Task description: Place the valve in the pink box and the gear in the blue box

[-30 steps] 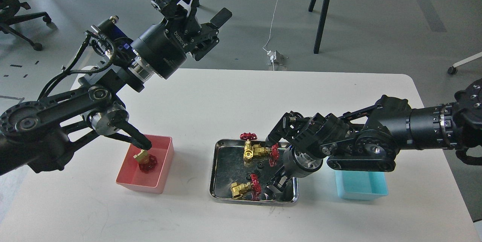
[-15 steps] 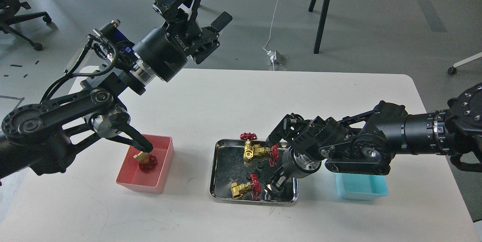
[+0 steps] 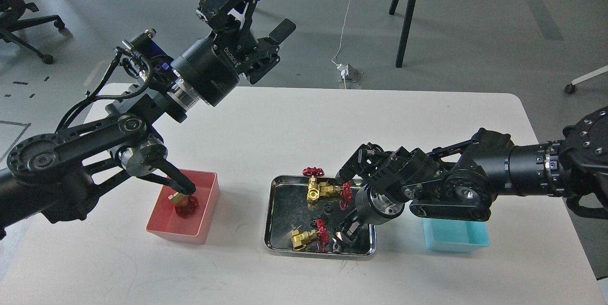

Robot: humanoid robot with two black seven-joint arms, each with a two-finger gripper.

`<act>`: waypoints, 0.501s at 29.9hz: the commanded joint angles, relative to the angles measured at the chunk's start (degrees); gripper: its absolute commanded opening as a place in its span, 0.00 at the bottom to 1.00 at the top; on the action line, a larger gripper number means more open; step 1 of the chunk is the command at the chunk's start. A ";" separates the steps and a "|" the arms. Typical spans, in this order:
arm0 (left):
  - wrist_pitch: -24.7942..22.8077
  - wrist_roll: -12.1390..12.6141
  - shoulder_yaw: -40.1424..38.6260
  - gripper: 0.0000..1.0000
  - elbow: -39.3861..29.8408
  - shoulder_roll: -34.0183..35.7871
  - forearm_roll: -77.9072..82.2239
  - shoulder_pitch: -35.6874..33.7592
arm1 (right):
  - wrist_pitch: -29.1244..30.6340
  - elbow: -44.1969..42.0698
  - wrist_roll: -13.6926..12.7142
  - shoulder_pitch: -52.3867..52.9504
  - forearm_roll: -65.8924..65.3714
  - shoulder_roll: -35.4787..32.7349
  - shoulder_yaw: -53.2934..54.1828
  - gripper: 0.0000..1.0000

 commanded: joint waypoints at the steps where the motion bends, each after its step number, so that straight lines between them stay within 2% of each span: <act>1: 0.00 0.00 -0.01 0.92 0.21 -0.16 0.00 0.02 | -0.35 0.01 0.19 -0.30 -0.08 0.01 -0.01 0.56; 5: 0.00 0.00 -0.01 0.92 0.21 -0.16 0.00 0.02 | -2.38 -0.08 0.36 -1.00 -0.08 -0.08 -0.01 0.54; 15: -0.09 0.00 -0.01 0.92 0.30 -0.16 0.00 0.37 | -2.55 -0.08 0.45 -1.35 0.01 -0.08 -0.01 0.49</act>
